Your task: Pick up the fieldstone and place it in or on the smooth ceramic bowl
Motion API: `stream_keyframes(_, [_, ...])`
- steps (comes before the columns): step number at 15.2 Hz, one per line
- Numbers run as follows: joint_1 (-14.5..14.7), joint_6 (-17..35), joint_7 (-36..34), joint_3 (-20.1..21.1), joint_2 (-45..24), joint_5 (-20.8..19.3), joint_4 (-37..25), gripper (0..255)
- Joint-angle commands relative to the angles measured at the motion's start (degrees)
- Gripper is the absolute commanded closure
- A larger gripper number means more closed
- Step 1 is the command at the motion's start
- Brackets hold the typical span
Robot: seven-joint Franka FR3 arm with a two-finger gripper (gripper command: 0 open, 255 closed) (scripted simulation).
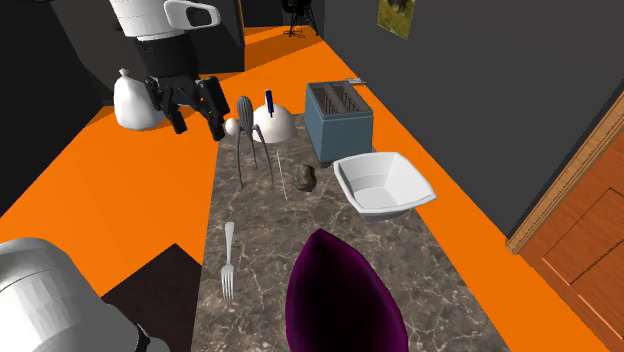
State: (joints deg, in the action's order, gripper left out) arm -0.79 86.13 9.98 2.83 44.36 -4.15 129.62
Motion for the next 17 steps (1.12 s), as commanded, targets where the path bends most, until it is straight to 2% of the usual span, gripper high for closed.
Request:
stream_keyframes(1, [0.0, 0.0, 0.0, 0.0, 0.0, 0.0, 0.0, 0])
stream_keyframes(10, [2.1, 17.1, 13.7, -9.4, -11.7, 1.4, 3.6, 0])
stream_keyframes(17, [4.7, 27.9, 26.1, -15.6, -25.3, 6.7, 0.9, 0])
